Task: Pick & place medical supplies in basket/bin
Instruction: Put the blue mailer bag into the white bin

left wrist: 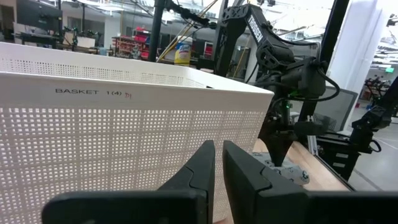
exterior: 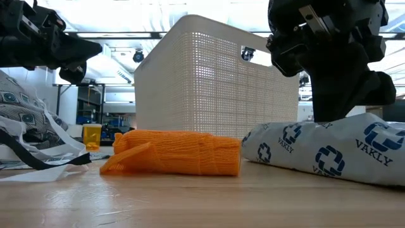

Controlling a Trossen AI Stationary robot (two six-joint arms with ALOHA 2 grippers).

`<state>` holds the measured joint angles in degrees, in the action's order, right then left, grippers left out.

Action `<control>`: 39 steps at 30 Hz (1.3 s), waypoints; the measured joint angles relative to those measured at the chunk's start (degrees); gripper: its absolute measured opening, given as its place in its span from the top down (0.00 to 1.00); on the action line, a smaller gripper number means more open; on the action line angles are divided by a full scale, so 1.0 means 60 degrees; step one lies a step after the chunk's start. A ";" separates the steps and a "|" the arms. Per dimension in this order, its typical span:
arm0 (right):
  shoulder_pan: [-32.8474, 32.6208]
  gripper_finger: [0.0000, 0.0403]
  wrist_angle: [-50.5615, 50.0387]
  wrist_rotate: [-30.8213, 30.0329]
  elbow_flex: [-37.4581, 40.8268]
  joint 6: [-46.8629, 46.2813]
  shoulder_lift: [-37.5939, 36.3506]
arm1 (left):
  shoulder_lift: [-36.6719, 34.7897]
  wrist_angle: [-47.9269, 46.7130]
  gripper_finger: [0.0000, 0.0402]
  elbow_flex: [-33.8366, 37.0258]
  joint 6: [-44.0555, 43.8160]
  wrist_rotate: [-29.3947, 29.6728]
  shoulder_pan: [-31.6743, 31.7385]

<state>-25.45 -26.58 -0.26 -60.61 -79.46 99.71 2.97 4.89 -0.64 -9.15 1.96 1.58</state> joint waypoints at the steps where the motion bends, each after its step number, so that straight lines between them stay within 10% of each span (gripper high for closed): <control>1: 0.0000 0.98 0.0000 0.0001 -0.0019 0.0023 -0.0019 | -0.0002 0.0000 0.96 0.0002 0.0004 0.0000 0.0000; 39: 0.0061 0.98 -0.0024 0.0014 -0.1871 0.2180 -0.0710 | 0.0002 0.0000 0.96 0.0001 0.0002 0.0000 -0.0004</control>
<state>-25.09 -26.72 -0.17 -71.83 -66.38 95.45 2.98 4.89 -0.64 -9.13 1.96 1.56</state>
